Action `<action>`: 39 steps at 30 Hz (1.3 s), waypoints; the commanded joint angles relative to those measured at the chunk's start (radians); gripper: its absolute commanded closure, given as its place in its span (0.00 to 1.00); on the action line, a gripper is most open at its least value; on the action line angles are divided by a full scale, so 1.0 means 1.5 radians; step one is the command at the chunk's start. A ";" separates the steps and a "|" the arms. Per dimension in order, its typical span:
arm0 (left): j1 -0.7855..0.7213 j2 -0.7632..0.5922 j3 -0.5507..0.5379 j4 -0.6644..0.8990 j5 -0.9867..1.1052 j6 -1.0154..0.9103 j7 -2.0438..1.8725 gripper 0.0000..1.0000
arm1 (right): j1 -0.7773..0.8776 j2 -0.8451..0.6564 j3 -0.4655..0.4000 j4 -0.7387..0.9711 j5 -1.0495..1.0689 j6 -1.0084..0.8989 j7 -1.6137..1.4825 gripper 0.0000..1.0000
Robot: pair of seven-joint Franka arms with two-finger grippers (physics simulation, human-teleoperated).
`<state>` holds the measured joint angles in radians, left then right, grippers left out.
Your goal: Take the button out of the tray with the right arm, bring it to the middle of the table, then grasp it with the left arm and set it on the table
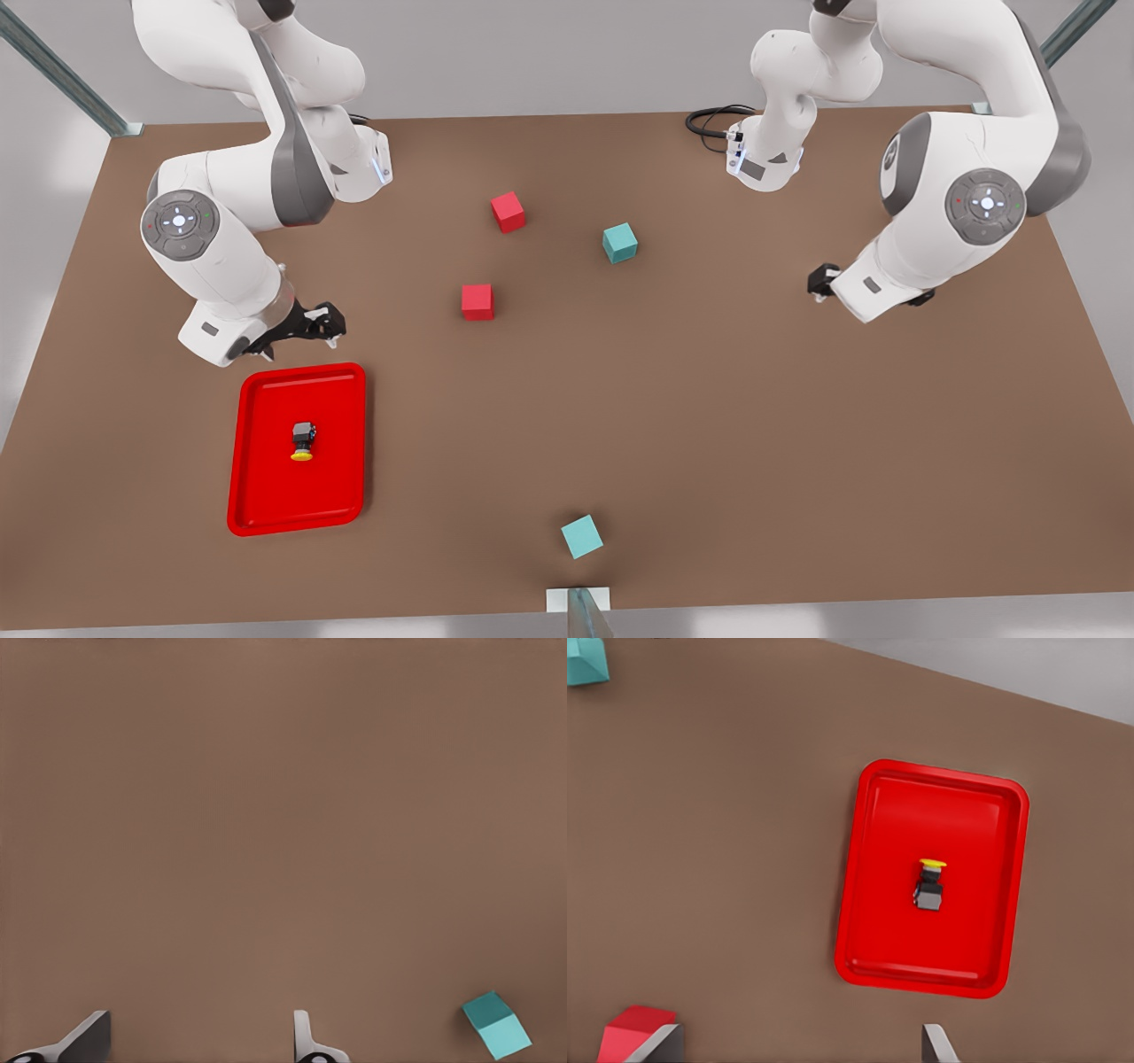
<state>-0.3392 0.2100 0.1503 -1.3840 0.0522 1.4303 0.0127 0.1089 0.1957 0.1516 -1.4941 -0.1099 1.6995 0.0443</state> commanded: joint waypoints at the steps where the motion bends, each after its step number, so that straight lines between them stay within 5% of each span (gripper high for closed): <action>1: 0.002 -0.001 0.000 0.000 0.007 0.029 -0.060 0.00 | 0.000 -0.001 0.000 0.000 0.001 0.005 0.008 0.00; 9: 0.021 0.023 -0.005 0.004 0.005 0.036 -0.061 0.00 | -0.051 0.095 -0.005 0.002 0.028 0.011 0.007 0.00; 10: 0.087 0.017 -0.075 0.004 0.006 0.034 -0.059 0.00 | -0.080 0.167 -0.004 0.060 0.036 0.012 -0.023 0.00; 12: 0.091 0.023 -0.083 0.004 0.008 0.035 -0.059 0.00 | -0.087 0.190 -0.004 0.061 0.036 0.013 -0.031 0.00; 19: 0.089 0.035 -0.083 0.004 0.012 0.036 -0.060 0.00 | -0.121 0.181 -0.005 -0.135 0.028 0.299 -0.011 0.00; 27: 0.089 0.041 -0.083 0.004 0.012 0.037 -0.060 0.00 | -0.164 0.310 -0.006 -0.042 0.001 0.469 -0.083 0.00; 39: 0.083 0.058 -0.083 0.004 0.018 0.043 -0.063 0.00 | -0.172 0.307 0.002 -0.126 0.004 0.464 -0.094 0.00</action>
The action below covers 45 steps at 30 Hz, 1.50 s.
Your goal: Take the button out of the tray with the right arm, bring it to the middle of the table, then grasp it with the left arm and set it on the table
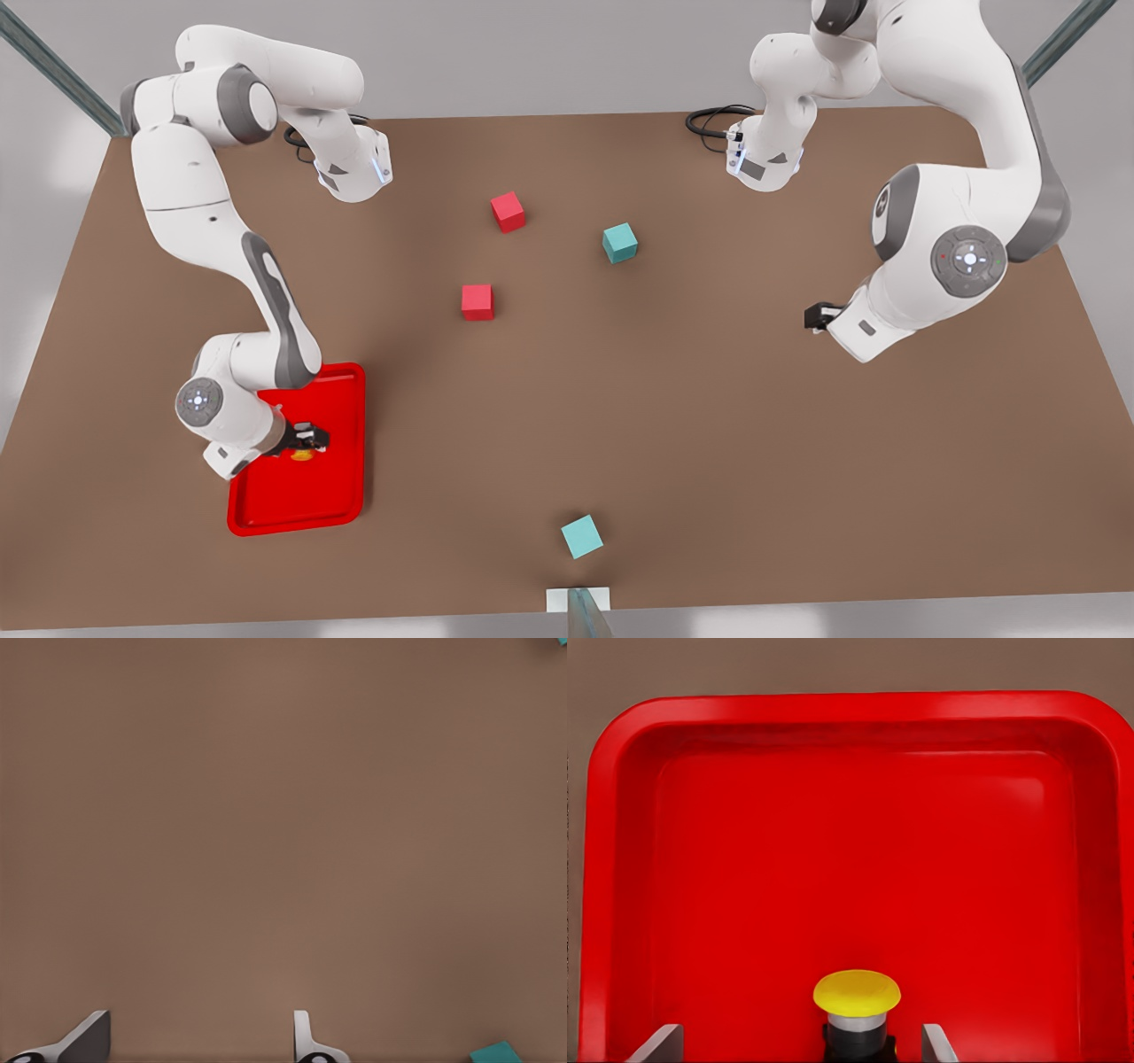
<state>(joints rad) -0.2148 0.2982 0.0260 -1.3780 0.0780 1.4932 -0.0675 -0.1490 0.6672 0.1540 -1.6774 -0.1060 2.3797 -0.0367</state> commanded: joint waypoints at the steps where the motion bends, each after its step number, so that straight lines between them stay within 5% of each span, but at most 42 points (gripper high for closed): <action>1: 0.000 0.001 0.000 0.000 0.001 0.001 -0.009 0.00 | -0.010 -0.021 0.001 -0.037 0.001 0.017 -0.040 0.00; 4: 0.000 0.001 0.000 0.000 0.001 0.001 -0.009 0.00 | -0.040 -0.040 0.001 -0.126 -0.002 0.129 -0.043 0.00; 12: 0.000 0.003 0.000 0.000 0.001 0.001 -0.009 0.00 | -0.043 -0.037 0.001 -0.160 -0.002 0.131 -0.034 0.00; 32: 0.001 0.010 0.000 -0.001 -0.001 0.002 -0.009 0.00 | -0.038 0.003 0.000 -0.119 0.001 0.126 -0.027 0.00; 35: 0.002 0.010 0.000 -0.001 -0.001 0.001 -0.009 0.00 | -0.037 0.004 0.000 -0.119 0.001 0.113 -0.030 0.56; 45: 0.003 0.011 0.000 -0.001 -0.001 0.002 -0.009 0.00 | -0.002 -0.007 0.004 -0.039 0.001 -0.020 -0.010 0.60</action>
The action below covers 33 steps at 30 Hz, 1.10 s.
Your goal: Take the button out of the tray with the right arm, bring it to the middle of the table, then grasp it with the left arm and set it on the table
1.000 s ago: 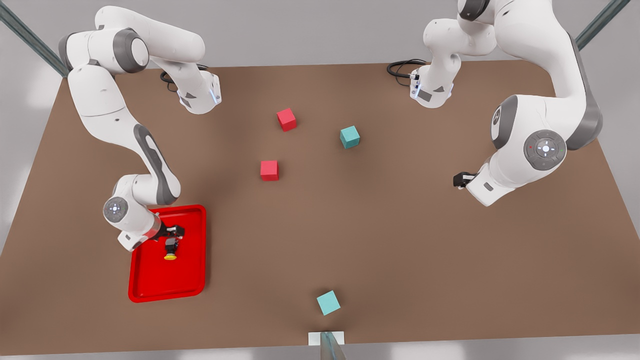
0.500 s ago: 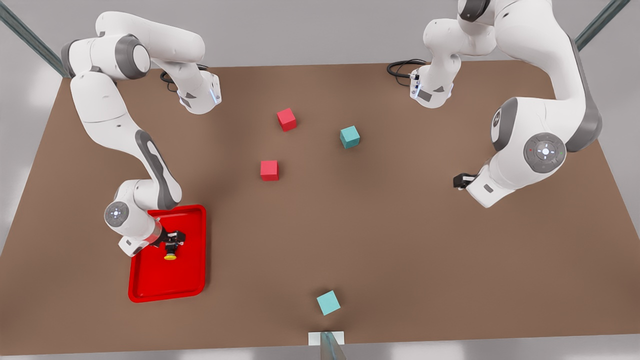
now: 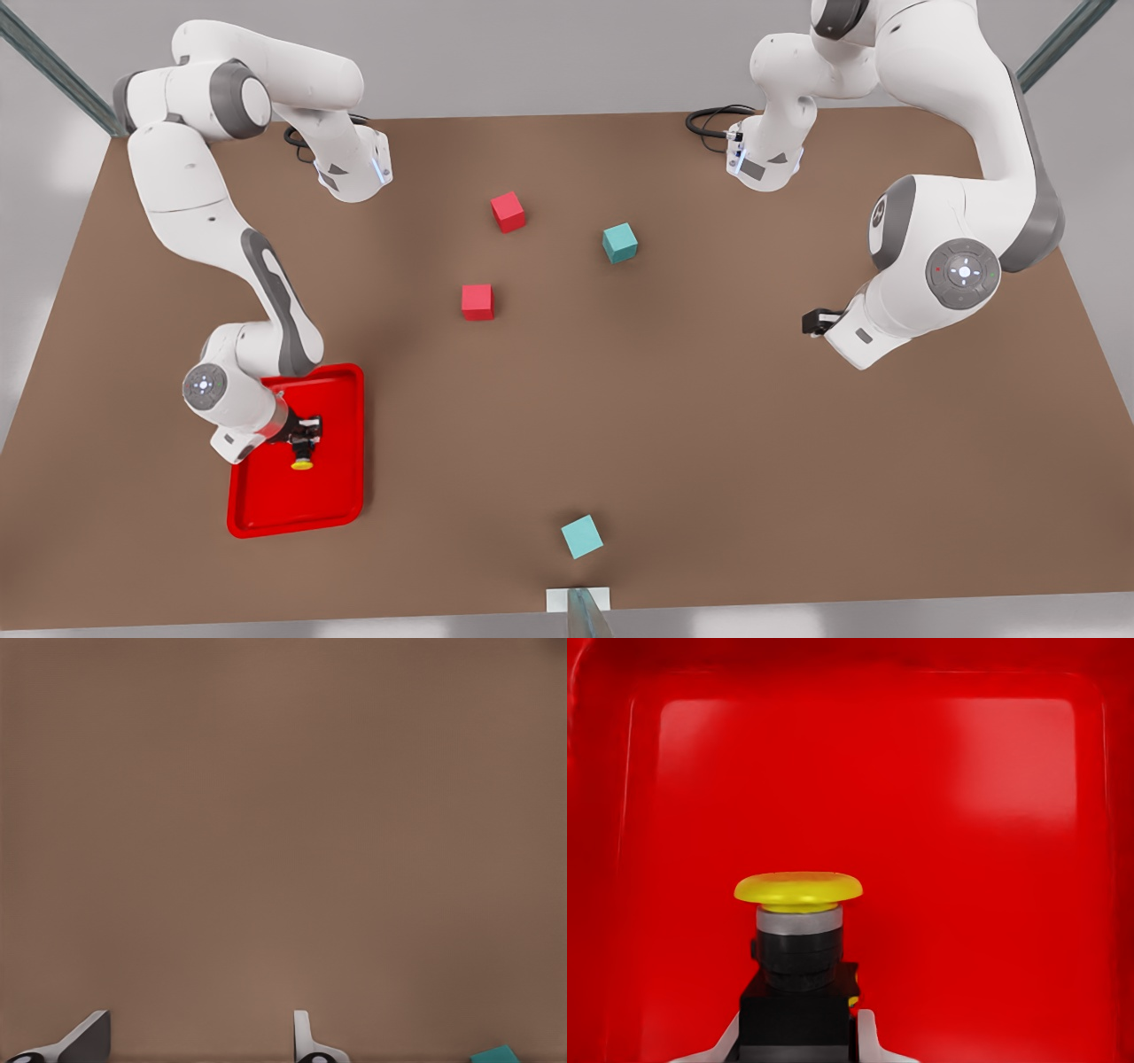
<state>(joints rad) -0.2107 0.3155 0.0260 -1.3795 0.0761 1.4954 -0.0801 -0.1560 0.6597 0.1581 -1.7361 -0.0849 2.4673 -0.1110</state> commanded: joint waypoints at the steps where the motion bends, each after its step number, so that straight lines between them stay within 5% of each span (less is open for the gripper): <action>1: 0.000 -0.001 0.000 0.000 0.000 0.000 -0.001 0.00 | 0.023 -0.002 0.002 0.058 -0.013 -0.144 0.041 0.60; 10: 0.000 0.008 0.000 0.000 0.000 0.000 -0.001 0.00 | 0.316 0.008 0.002 0.180 -0.010 -0.221 0.445 0.60; 21: -0.001 0.017 0.000 0.000 0.000 0.006 -0.001 0.00 | 0.612 0.221 -0.009 0.474 0.027 -0.256 0.906 0.60; 30: 0.000 0.022 0.000 0.000 0.000 0.012 -0.001 0.00 | 0.647 0.307 -0.032 0.544 0.033 -0.228 1.033 0.58; 31: 0.000 0.022 0.000 0.000 0.000 0.012 -0.001 0.00 | 0.647 0.307 -0.033 0.544 0.033 -0.226 1.028 0.28; 33: 0.000 0.023 0.000 0.000 0.000 0.012 -0.001 0.00 | 0.645 0.308 -0.034 0.543 0.032 -0.199 1.019 0.03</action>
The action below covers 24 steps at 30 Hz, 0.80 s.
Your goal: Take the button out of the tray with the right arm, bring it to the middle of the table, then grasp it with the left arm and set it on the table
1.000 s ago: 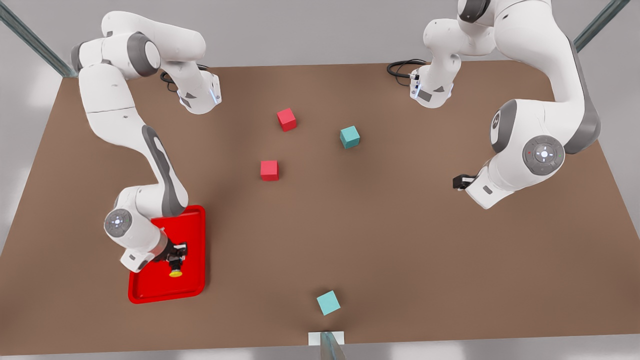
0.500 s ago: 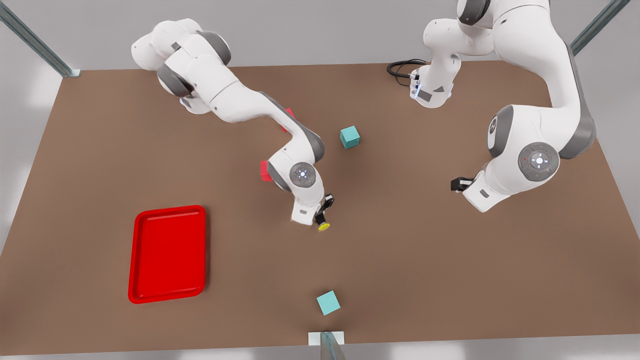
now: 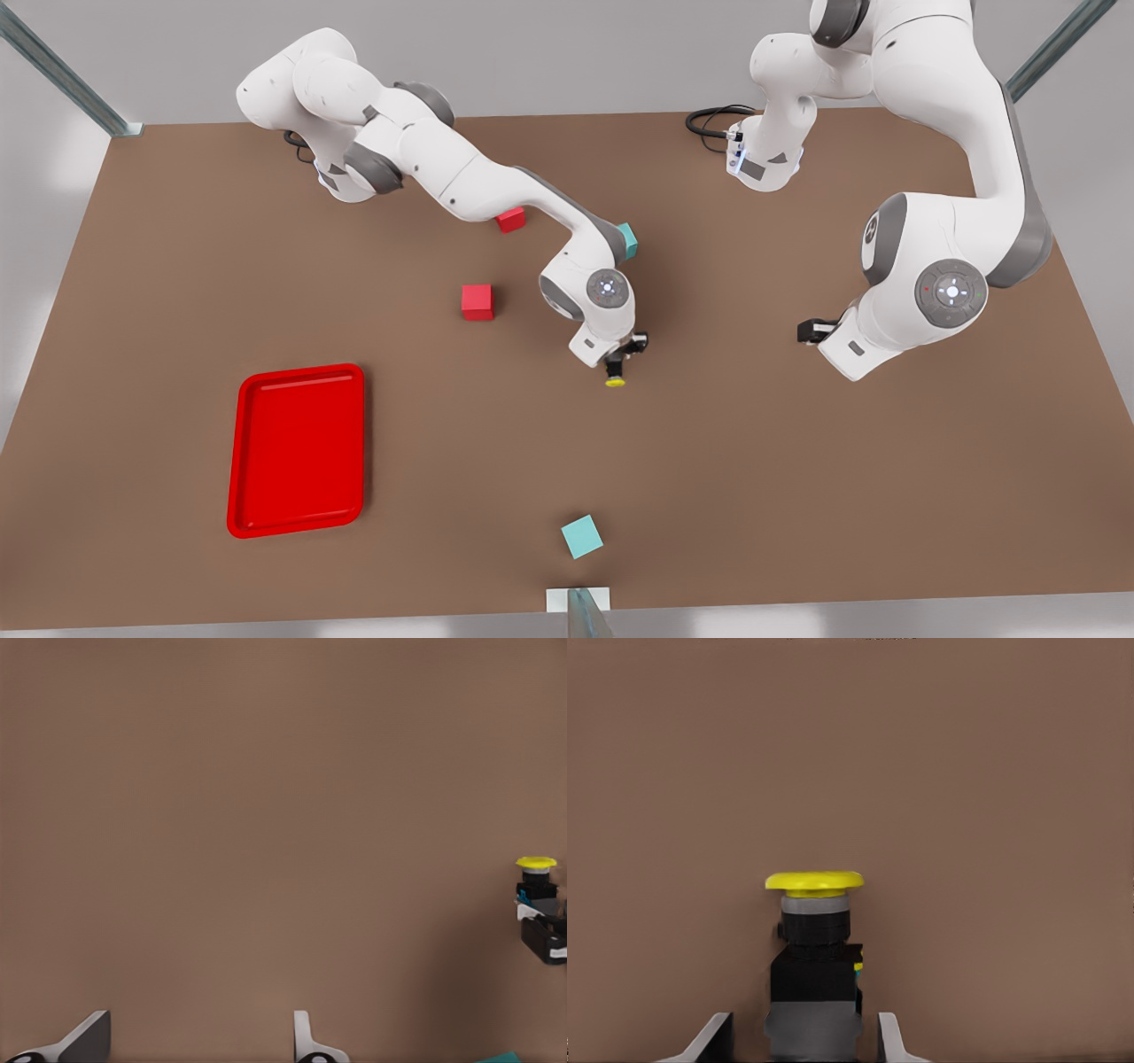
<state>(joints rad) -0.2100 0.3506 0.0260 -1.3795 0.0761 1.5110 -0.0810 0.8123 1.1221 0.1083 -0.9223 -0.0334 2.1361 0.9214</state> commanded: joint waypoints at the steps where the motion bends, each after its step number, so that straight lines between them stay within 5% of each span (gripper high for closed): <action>1: 0.001 -0.001 0.000 0.000 0.000 0.002 0.000 0.00 | -0.002 -0.002 0.000 0.000 -0.001 0.022 0.327 0.00; 5: 0.000 -0.001 0.000 0.000 0.000 0.002 0.000 0.00 | -0.021 -0.083 0.004 -0.005 -0.003 0.010 0.292 0.00; 8: -0.053 0.023 -0.001 -0.001 -0.013 0.012 -0.197 0.00 | -0.165 -0.236 0.000 -0.007 -0.004 -0.220 -0.132 0.00; 10: -0.146 0.071 -0.001 0.000 -0.094 0.071 -0.513 0.00 | -0.330 -0.419 -0.020 -0.161 -0.006 -0.292 -0.492 0.00; 13: -0.292 0.208 0.000 0.001 -0.137 0.366 -0.938 0.00 | -0.464 -0.636 0.019 -0.383 -0.005 -0.300 -0.596 0.00; 14: -0.301 0.222 -0.001 0.001 -0.136 0.408 -0.967 0.00 | -0.547 -0.637 0.117 -0.379 -0.027 -0.302 -0.595 0.00; 19: -0.348 0.238 -0.001 -0.084 -0.035 0.526 -0.915 0.00 | -0.627 -0.610 0.117 -0.346 -0.041 -0.306 -0.599 0.00; 24: -0.346 0.238 -0.001 -0.117 0.028 0.526 -0.579 0.00 | -0.617 -0.610 0.118 -0.337 -0.070 -0.297 -0.591 0.00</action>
<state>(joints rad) -0.7274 0.7084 0.0245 -1.5501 0.0696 2.1918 -0.7903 -0.1178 0.2081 0.2839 -1.4296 -0.1153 1.7089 0.4402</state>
